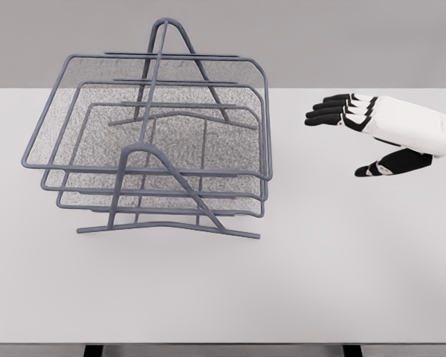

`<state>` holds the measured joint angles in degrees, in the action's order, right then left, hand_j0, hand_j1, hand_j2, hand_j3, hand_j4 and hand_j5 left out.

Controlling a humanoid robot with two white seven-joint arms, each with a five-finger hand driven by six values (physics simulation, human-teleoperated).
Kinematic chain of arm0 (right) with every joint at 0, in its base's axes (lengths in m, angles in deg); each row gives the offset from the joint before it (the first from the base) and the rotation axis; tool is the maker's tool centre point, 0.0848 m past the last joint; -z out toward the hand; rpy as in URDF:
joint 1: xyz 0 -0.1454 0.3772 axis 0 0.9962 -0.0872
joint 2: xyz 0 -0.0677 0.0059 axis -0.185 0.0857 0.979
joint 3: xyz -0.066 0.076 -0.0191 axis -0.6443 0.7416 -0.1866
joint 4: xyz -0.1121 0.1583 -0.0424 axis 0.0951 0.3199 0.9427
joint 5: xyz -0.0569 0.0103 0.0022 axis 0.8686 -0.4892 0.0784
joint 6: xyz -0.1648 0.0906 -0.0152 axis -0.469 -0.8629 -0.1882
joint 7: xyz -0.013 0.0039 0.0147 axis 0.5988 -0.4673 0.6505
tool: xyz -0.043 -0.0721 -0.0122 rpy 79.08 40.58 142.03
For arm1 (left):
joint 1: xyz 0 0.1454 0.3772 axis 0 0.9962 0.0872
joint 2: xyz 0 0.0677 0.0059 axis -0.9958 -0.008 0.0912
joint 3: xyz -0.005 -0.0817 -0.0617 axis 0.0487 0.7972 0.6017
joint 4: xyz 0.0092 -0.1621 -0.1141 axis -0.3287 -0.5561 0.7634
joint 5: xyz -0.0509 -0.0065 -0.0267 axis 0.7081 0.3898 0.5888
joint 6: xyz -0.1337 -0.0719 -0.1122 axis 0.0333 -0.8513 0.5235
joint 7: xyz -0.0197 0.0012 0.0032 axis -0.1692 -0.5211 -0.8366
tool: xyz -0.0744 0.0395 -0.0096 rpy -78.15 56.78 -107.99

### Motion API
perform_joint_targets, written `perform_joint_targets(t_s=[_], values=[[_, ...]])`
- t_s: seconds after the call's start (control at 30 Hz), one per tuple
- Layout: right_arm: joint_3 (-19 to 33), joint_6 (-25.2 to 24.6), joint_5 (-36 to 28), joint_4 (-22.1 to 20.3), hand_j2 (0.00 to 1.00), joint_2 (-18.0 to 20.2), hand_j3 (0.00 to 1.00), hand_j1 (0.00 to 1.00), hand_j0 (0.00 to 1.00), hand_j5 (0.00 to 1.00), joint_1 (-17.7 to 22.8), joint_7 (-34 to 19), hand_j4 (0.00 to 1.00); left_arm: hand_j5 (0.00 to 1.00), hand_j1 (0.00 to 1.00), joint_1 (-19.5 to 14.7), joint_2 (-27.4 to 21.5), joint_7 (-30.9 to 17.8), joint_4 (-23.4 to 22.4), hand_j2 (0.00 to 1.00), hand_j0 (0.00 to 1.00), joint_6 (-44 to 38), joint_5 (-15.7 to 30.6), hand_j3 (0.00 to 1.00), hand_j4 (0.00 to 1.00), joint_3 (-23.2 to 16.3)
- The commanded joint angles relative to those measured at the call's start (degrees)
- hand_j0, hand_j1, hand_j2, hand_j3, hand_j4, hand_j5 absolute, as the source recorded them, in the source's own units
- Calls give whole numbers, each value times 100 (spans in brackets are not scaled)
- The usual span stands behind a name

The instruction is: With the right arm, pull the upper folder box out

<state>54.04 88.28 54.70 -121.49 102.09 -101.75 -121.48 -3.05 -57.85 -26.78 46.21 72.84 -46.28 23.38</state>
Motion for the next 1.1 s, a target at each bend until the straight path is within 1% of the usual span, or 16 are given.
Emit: perform_joint_targets(t_s=[0.0, 0.03, 0.07, 0.1, 0.13, 0.17, 0.27, 0.3, 0.37, 0.57, 0.67, 0.73, 0.77, 0.87, 0.97, 1.07], values=[[-3, -18, 15, -9, 100, -6, 100, 100, 100, 100, 0, -9, 100, 100, 100, 0, 0, -1, 2, 100, 100, -1, 2, 100, 100, 1], [5, -18, 155, -9, 100, -24, 100, 100, 100, 100, -17, -9, 100, 100, 100, 0, 0, -1, 2, 100, 100, -1, 2, 100, 100, 1], [303, -18, 314, -9, 100, -164, 100, 100, 100, 100, 0, -9, 100, 100, 100, 0, 0, -1, 2, 100, 100, 8, 2, 100, 100, 1], [462, -18, 779, -9, 100, -577, 100, 100, 100, 100, 18, -9, 100, 100, 100, 0, 0, -1, 2, 100, 100, -1, 2, 100, 100, 1], [454, -18, 1211, 26, 100, -621, 100, 100, 100, 100, -26, -9, 100, 100, 100, 0, 0, -1, 2, 100, 100, 8, 2, 100, 100, 1], [436, -18, 1264, 70, 100, -586, 100, 100, 100, 100, -105, -9, 100, 100, 100, 0, 0, -1, 2, 100, 100, -1, 2, 100, 100, 1], [208, -18, 1351, 237, 100, -613, 100, 100, 100, 100, -237, -9, 100, 100, 100, 0, 0, -1, 2, 100, 100, -1, 2, 100, 100, 1], [111, -18, 1351, 412, 100, -639, 100, 100, 100, 100, -334, -9, 100, 100, 100, 0, 0, -1, 2, 100, 100, -1, 2, 100, 100, 1], [-469, -18, 1343, 500, 100, -735, 100, 100, 100, 100, -720, -9, 100, 100, 100, 0, 0, -1, 2, 100, 100, -1, 2, 100, 100, 1], [-812, -18, 1351, 606, 100, -1017, 100, 100, 100, 100, -888, -9, 100, 100, 100, 0, 0, -1, 2, 100, 100, -1, 2, 100, 100, 1], [-1075, -18, 1351, 694, 100, -1201, 100, 100, 100, 100, -1204, -9, 100, 100, 100, 0, 0, -1, 2, 100, 100, -1, 2, 100, 100, 1], [-1093, -18, 1343, 694, 100, -1202, 100, 100, 100, 100, -1380, -9, 100, 100, 100, 0, 0, -1, 2, 100, 100, -1, 2, 100, 100, 1], [-1146, -18, 1351, 703, 100, -1307, 100, 100, 100, 100, -1371, -9, 100, 100, 100, 0, 0, -1, 2, 100, 100, -1, 2, 100, 100, 1], [-1418, -18, 1360, 799, 100, -1325, 100, 100, 100, 100, -1380, -9, 100, 100, 100, 0, 0, -1, 2, 100, 100, -1, 2, 100, 100, 1], [-1489, -18, 1589, 808, 100, -1456, 100, 100, 100, 100, -1380, -9, 100, 100, 100, 0, 0, -1, 2, 100, 100, -1, 2, 100, 100, 1], [-1541, -18, 1598, 1177, 100, -1474, 100, 100, 100, 100, -1309, -9, 100, 100, 100, 0, 0, -1, 2, 100, 100, -1, 2, 100, 100, 1]])
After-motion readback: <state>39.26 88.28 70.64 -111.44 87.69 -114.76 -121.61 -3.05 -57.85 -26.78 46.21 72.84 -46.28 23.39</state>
